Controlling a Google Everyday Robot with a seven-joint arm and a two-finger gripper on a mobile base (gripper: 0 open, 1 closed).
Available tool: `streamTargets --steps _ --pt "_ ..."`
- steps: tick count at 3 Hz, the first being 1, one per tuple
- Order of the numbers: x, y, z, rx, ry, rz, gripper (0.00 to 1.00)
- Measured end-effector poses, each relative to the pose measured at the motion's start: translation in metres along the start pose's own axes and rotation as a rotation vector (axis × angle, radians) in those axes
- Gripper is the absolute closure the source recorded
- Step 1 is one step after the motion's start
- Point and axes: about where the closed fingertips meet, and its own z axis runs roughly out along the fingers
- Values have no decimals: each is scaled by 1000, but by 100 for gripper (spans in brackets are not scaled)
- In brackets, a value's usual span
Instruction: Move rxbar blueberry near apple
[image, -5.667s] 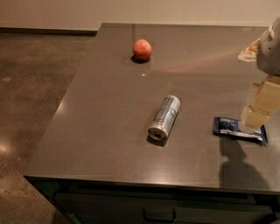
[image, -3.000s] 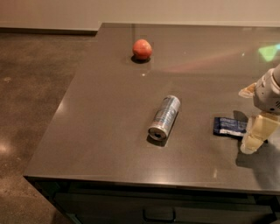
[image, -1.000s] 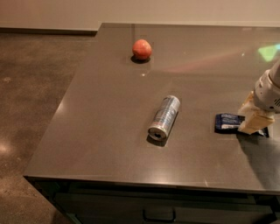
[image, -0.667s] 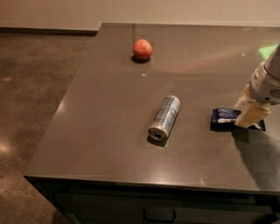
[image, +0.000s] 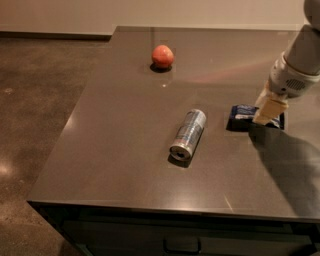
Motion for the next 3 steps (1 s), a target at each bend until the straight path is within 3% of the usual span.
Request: streamTargets --steps 3 --pt "-60 -92 13 85 -110 118 100"
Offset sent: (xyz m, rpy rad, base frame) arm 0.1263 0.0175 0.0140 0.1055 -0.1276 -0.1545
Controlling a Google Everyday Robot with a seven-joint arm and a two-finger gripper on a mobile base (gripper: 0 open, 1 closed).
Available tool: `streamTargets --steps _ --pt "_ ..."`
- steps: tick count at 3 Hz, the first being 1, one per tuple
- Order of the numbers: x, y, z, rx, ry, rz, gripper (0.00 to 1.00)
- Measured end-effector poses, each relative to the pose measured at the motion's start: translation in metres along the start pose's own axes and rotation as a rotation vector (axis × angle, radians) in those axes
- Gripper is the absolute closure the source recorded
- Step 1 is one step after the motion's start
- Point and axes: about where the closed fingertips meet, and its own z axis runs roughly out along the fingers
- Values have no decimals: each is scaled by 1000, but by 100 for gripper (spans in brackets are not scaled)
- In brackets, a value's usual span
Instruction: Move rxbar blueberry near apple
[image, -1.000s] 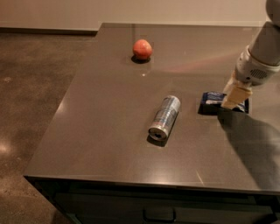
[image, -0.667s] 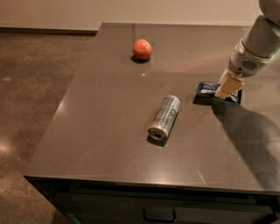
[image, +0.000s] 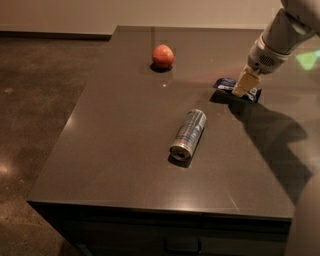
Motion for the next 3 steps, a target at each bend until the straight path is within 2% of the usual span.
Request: streamTargets --steps 1,3 --pt "-27 -12 8 4 -36 16 100" --pt "-87 -17 19 5 -93 24 100"
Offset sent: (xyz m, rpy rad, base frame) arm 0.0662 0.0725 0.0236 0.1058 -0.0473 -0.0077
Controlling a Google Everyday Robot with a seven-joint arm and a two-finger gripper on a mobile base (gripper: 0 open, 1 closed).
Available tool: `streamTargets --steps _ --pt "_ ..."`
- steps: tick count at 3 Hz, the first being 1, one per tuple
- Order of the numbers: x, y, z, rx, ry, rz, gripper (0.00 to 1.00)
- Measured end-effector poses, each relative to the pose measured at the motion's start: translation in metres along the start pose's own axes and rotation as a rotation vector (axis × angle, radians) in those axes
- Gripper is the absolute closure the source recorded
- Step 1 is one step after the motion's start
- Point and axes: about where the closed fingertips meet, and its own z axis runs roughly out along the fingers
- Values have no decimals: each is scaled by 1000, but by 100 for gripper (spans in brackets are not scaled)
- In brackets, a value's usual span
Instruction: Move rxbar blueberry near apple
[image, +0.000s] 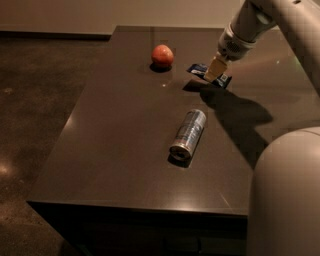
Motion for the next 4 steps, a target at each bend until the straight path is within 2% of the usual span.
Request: streamTargets --steps 2,3,4 --pt "-42 -8 17 50 -1 16 100" --pt "-52 -11 26 65 21 12 84" --pt "-53 -14 33 71 41 16 59"
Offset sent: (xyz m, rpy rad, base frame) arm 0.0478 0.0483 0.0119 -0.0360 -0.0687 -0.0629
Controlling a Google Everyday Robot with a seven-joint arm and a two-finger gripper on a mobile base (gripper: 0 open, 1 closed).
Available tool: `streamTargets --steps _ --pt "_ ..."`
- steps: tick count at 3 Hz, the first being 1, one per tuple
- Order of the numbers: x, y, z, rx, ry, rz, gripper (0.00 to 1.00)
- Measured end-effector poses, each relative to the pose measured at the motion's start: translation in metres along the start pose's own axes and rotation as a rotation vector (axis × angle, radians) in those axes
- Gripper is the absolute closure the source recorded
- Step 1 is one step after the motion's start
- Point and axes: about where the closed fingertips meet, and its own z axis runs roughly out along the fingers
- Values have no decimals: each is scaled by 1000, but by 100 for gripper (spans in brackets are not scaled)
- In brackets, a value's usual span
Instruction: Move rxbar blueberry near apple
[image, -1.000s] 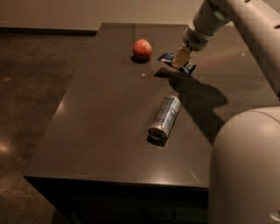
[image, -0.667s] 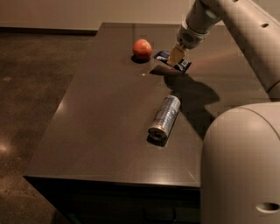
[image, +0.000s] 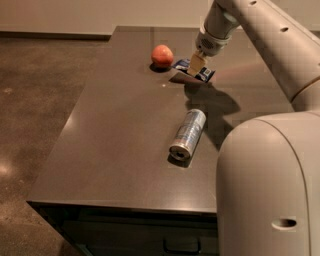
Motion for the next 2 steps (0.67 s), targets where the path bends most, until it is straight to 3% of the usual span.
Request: streamTargets --steps 2 --pt "-2 5 7 -32 -21 -6 13"
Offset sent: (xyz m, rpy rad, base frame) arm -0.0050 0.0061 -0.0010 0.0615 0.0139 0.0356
